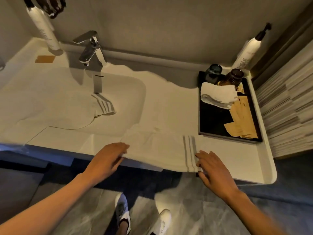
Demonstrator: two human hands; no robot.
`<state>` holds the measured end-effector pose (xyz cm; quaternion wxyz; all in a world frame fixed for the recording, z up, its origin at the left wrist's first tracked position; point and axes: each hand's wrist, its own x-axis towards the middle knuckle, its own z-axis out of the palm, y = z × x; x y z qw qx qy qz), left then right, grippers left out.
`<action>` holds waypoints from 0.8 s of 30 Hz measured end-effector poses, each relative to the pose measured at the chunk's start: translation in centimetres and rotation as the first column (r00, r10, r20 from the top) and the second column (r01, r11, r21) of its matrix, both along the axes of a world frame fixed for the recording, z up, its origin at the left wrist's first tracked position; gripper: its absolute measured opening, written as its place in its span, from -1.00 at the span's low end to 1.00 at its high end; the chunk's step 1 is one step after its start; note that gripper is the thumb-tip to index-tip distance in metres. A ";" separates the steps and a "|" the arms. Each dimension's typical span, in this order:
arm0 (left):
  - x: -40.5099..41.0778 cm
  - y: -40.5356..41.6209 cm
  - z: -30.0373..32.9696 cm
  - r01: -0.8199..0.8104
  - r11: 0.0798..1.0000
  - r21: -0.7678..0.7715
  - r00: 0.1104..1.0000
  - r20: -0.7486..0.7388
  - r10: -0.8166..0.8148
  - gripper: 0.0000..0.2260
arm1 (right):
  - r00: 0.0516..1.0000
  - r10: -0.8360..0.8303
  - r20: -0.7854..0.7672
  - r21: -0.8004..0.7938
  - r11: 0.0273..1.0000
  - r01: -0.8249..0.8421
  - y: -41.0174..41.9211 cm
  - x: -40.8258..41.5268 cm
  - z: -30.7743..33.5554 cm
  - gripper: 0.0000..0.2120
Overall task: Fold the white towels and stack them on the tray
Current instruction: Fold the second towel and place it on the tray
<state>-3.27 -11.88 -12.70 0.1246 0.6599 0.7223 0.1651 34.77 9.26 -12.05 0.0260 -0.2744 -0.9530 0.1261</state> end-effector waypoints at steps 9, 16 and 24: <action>-1.5 5.9 3.6 -0.381 0.919 -0.099 0.797 0.468 0.381 -0.91 | 0.731 -0.644 -0.227 -0.624 0.672 0.398 1.8 -3.0 2.9 -0.95; -2.3 10.6 1.9 -0.436 0.882 -0.179 0.802 0.368 0.471 -0.88 | 0.684 -0.727 -0.063 -0.380 0.651 0.657 3.1 -3.9 0.9 -0.74; 3.8 12.2 3.0 -0.322 0.923 0.208 0.939 -0.054 0.340 -0.77 | 0.719 -0.653 -0.241 0.004 0.740 0.673 1.1 -6.6 2.7 -0.82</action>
